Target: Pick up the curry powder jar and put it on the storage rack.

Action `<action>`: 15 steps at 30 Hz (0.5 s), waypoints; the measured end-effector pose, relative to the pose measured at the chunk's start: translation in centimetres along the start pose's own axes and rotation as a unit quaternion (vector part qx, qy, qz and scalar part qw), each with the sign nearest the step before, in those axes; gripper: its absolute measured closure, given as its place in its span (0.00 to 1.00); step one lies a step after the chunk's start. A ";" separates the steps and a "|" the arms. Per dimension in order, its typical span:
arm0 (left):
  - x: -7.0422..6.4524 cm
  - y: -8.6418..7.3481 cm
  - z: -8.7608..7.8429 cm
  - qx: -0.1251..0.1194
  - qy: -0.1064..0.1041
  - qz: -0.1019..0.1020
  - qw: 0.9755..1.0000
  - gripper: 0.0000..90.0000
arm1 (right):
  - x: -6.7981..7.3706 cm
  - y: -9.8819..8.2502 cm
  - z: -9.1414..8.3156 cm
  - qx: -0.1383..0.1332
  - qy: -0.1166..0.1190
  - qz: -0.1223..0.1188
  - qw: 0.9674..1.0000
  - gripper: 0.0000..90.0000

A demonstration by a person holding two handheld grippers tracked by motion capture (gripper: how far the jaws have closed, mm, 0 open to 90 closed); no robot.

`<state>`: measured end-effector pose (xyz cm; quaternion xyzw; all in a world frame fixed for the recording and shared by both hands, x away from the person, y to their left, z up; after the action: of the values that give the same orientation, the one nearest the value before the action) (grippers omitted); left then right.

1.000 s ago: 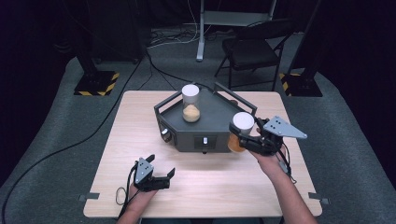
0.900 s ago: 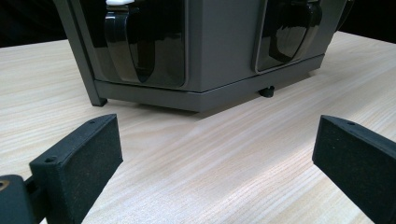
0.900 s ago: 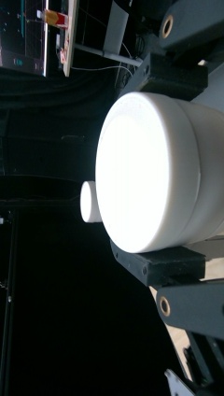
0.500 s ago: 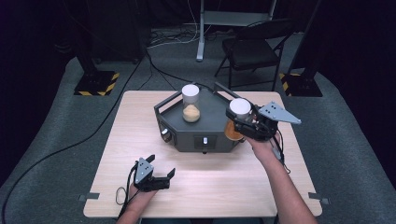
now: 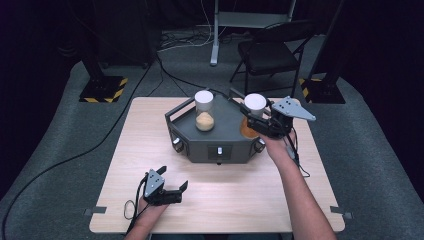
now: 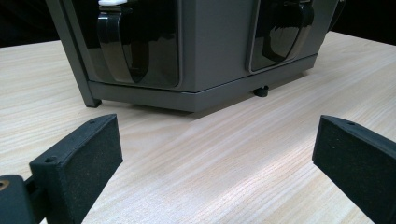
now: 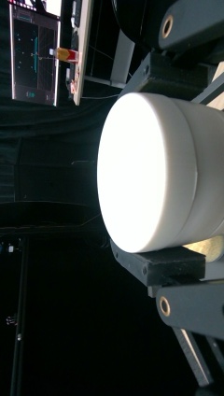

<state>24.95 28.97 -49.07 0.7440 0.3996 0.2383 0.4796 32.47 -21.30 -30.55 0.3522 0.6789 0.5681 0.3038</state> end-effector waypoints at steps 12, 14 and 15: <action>0.2 0.0 0.0 -0.001 -0.004 0.000 1.000 0.02 | 0.8 -0.6 2.8 -0.002 -0.011 0.009 1.000 0.36; 0.2 -0.1 0.0 -0.002 -0.004 -0.001 1.000 0.02 | 0.9 -0.6 3.3 -0.001 -0.013 0.010 1.000 0.36; 0.2 -0.1 0.0 -0.002 -0.005 -0.001 1.000 0.02 | 1.0 -0.7 3.5 -0.003 -0.016 0.010 1.000 0.36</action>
<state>25.04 29.15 -49.13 0.7439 0.3972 0.2352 0.4832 34.64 -18.65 -31.85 0.3671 0.6686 0.5678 0.3096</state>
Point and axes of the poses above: each handheld gripper's, and its own axes: z roughly forward along the jaws, y roughly out of its top, x roughly to its left, the point moved 1 cm from there along z, roughly forward along the jaws, and after that the axes turned 9 degrees about x, right-handed, at the moved point
